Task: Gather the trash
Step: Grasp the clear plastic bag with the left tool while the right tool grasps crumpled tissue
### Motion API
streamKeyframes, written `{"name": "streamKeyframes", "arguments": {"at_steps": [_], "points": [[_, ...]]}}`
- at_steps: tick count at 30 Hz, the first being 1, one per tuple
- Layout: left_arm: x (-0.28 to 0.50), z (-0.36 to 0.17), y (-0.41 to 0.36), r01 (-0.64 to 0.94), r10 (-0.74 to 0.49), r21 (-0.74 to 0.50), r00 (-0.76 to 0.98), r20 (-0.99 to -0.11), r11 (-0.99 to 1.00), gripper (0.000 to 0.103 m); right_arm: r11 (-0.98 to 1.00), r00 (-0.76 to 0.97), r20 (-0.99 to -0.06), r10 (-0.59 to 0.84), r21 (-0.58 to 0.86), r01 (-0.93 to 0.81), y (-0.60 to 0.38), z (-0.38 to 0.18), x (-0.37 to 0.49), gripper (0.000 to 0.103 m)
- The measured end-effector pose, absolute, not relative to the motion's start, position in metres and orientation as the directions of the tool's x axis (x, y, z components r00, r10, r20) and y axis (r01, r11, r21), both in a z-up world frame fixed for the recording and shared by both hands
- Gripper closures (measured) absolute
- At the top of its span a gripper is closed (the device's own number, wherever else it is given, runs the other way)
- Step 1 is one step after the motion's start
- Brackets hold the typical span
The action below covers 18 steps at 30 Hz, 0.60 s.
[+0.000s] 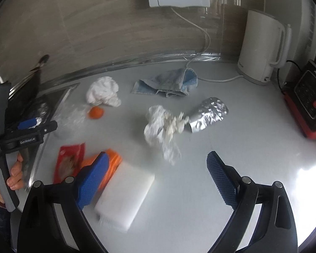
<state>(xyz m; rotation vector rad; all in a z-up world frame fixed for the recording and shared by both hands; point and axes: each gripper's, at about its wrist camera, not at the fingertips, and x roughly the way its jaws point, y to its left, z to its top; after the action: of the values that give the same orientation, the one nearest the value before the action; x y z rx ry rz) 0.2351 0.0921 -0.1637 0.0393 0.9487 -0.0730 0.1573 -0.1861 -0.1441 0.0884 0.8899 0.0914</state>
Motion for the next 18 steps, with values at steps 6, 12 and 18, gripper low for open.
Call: {"name": "streamKeyframes", "arguments": {"at_steps": [6, 12, 18], "points": [[0.276, -0.189, 0.096, 0.088, -0.05, -0.002, 0.548, -0.835, 0.996, 0.012, 0.993, 0.601, -0.792, 0.107, 0.12, -0.018, -0.181, -0.167, 0.206, 0.01], [0.302, -0.216, 0.098, 0.086, -0.05, -0.007, 0.508, -0.86, 0.996, 0.012, 0.991, 0.572, -0.814, 0.099, 0.135, 0.021, -0.182, -0.188, 0.231, 0.01], [0.311, -0.226, 0.095, 0.105, -0.052, 0.001, 0.494, -0.868, 0.994, 0.03, 0.987, 0.549, -0.829, 0.105, 0.153, 0.043, -0.183, -0.202, 0.238, 0.01]]}}
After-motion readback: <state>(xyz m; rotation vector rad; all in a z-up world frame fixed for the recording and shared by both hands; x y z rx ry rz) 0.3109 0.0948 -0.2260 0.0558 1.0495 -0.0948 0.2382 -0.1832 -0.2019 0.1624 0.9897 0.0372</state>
